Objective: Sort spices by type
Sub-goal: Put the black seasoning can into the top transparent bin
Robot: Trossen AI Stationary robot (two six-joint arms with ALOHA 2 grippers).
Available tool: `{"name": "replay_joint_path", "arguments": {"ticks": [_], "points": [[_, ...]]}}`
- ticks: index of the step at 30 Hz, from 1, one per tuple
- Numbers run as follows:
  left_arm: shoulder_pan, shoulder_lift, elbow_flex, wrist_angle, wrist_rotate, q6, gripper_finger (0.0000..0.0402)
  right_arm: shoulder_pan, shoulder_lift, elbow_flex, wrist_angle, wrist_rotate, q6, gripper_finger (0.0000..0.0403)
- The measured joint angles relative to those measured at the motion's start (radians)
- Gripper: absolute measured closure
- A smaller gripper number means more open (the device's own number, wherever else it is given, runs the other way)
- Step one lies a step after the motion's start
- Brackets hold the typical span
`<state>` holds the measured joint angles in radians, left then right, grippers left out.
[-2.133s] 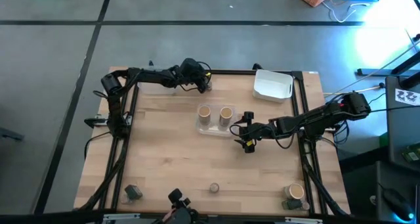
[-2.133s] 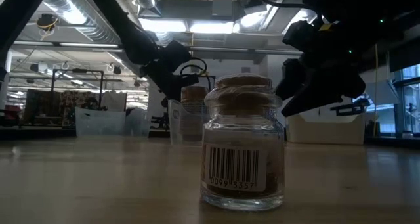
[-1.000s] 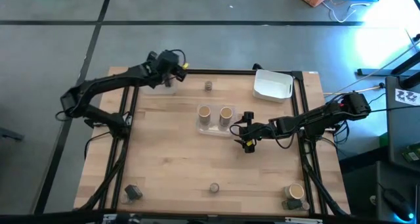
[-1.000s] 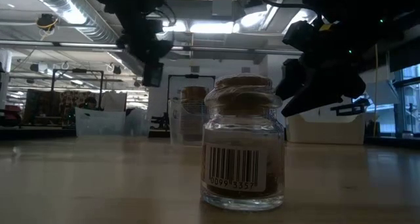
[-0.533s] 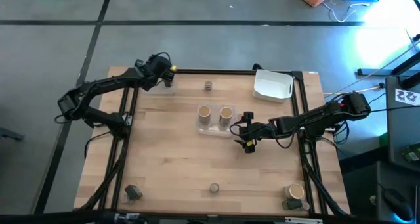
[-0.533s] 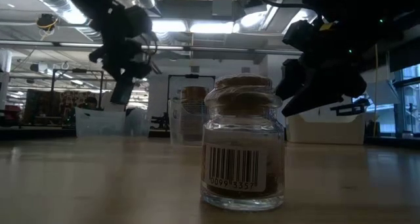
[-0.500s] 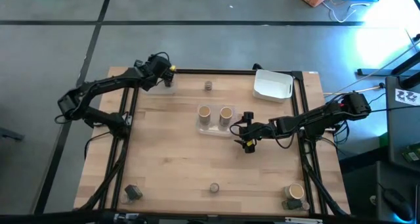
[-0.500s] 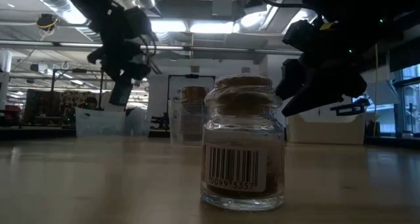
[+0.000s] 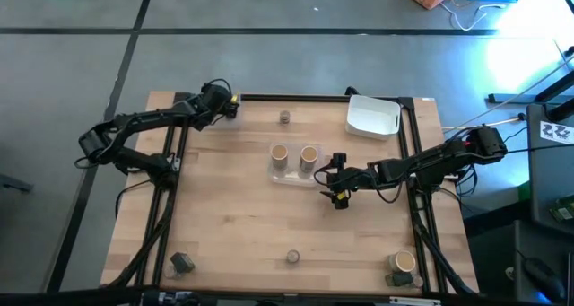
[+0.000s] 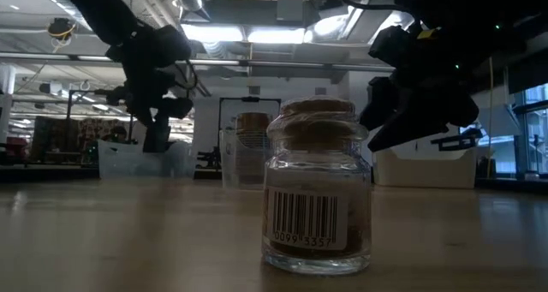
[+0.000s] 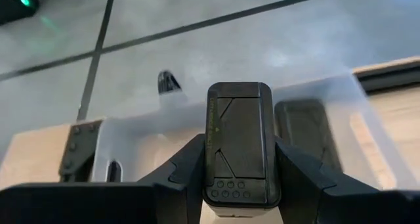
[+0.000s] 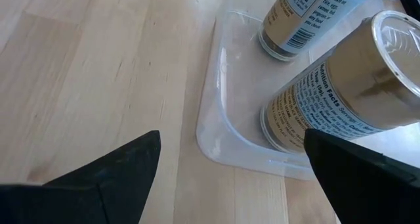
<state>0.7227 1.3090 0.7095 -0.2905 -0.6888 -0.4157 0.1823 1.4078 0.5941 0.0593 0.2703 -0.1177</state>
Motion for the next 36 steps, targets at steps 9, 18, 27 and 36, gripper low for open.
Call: {"name": "replay_joint_path", "arguments": {"ticks": [9,18,27,36], "points": [[0.0,0.0,-0.084,0.057,0.024,-0.067,0.027,0.0,0.0,0.0,0.002,0.0,0.0,0.0029],[0.0,0.0,-0.11,0.1,0.025,-0.075,0.027,0.0,0.0,0.0,0.009,-0.003,0.0,0.0029],[0.0,0.0,-0.11,0.098,0.024,-0.049,0.0222,0.0,0.0,0.0,0.011,-0.005,0.0,0.0029],[-0.003,-0.004,-0.065,0.039,0.036,-0.021,0.0197,0.0,0.0,0.0,0.012,-0.005,0.0,0.0029]]}}
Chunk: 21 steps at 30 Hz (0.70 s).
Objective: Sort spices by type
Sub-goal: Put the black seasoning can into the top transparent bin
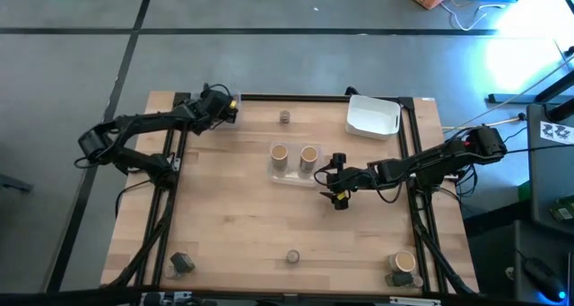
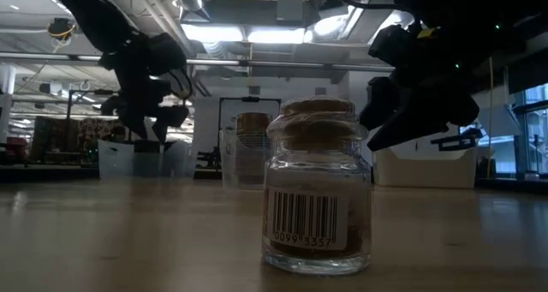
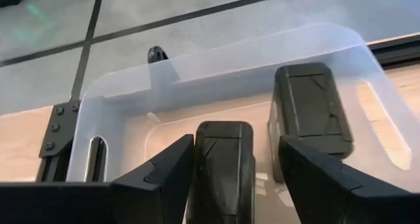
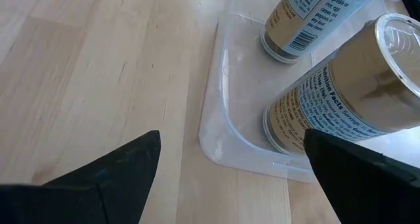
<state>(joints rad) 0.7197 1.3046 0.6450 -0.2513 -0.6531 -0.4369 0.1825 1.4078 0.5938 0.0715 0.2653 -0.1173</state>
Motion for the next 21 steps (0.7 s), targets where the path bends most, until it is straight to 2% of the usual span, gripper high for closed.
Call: {"name": "replay_joint_path", "arguments": {"ticks": [10,16,21], "points": [[-0.044,-0.116,0.136,-0.202,0.025,0.061,0.0197,0.0,0.0,0.0,0.001,0.001,0.0,0.0029],[-0.126,-0.2,0.167,-0.207,0.233,0.139,0.0201,0.0,0.0,0.0,0.002,0.001,0.0,0.0029],[-0.227,-0.234,0.168,-0.209,0.367,0.16,0.0202,0.0,0.0,0.0,0.001,0.001,0.0,0.0029]]}}
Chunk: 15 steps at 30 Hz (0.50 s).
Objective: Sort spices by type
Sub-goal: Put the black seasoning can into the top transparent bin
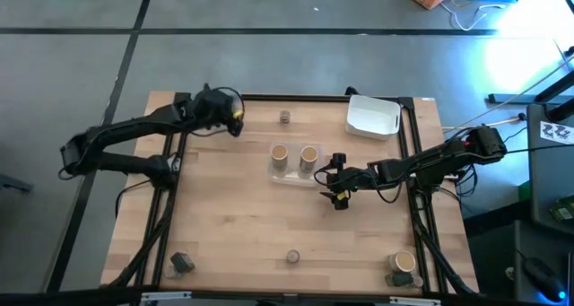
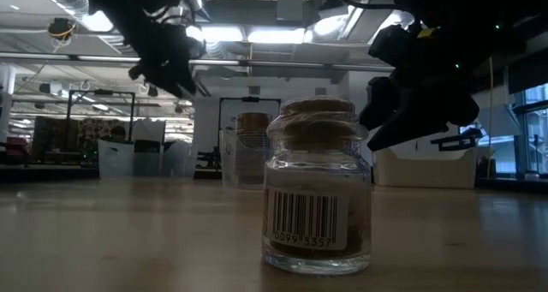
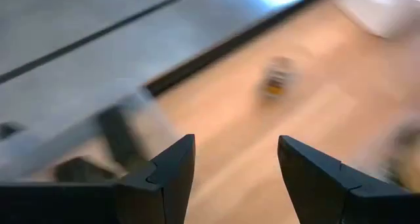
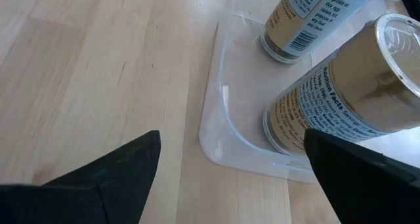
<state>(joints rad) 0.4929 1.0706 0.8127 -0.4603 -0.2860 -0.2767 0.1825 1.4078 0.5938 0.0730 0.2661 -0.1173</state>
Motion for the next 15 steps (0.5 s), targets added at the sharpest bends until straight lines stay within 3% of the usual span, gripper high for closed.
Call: {"name": "replay_joint_path", "arguments": {"ticks": [4,10,15], "points": [[-0.108,0.011,0.0,0.005,0.07,0.03,0.02,0.0,0.0,0.0,0.001,-0.009,0.0,0.0029],[-0.258,0.037,0.0,0.02,0.07,0.039,0.02,0.0,0.0,0.0,0.006,-0.02,0.0,0.0029],[-0.31,0.052,-0.002,0.032,0.066,0.004,0.0199,0.0,0.0,0.0,0.012,-0.022,0.01,0.0029]]}}
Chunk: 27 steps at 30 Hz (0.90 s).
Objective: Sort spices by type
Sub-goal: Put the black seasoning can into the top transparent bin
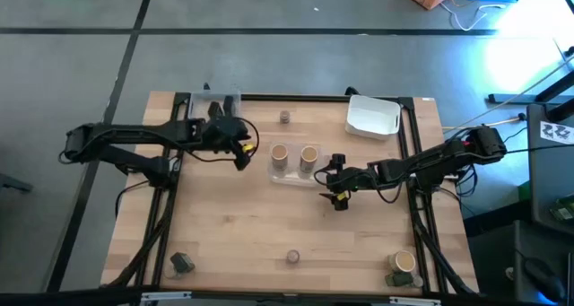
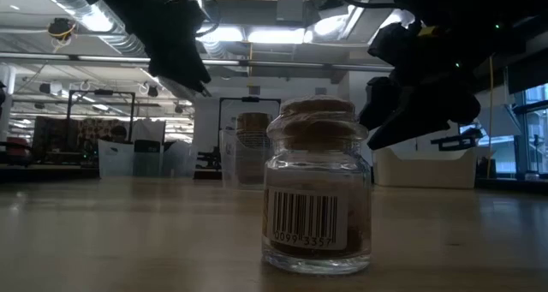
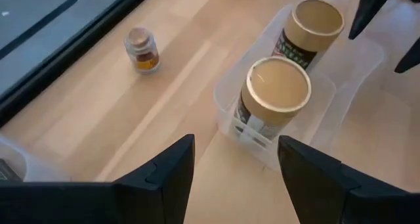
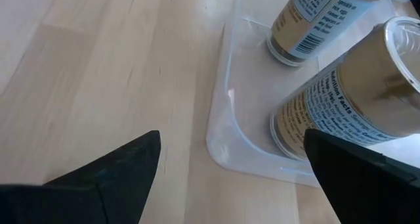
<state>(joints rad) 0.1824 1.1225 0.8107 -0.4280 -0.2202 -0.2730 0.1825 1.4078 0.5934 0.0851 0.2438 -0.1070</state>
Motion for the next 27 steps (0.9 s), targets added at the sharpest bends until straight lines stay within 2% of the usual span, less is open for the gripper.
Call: {"name": "replay_joint_path", "arguments": {"ticks": [5,9,12,20,27], "points": [[0.001,0.0,-0.002,0.07,-0.001,-0.036,0.0199,0.0,0.002,-0.001,0.026,-0.003,0.033,0.0029],[-0.034,0.001,-0.002,0.152,0.071,-0.006,0.0199,0.0,0.002,-0.001,0.047,-0.026,0.073,0.0029],[-0.103,0.004,-0.002,0.185,0.089,0.027,0.0199,0.0,0.002,-0.001,0.075,-0.051,0.103,0.0029],[-0.323,0.004,-0.002,0.175,0.056,0.053,0.0199,0.002,0.002,-0.001,0.133,-0.212,0.166,0.0029],[-0.51,0.004,-0.002,0.174,0.015,0.015,0.0199,0.002,0.001,0.006,0.158,-0.249,0.252,0.0029]]}}
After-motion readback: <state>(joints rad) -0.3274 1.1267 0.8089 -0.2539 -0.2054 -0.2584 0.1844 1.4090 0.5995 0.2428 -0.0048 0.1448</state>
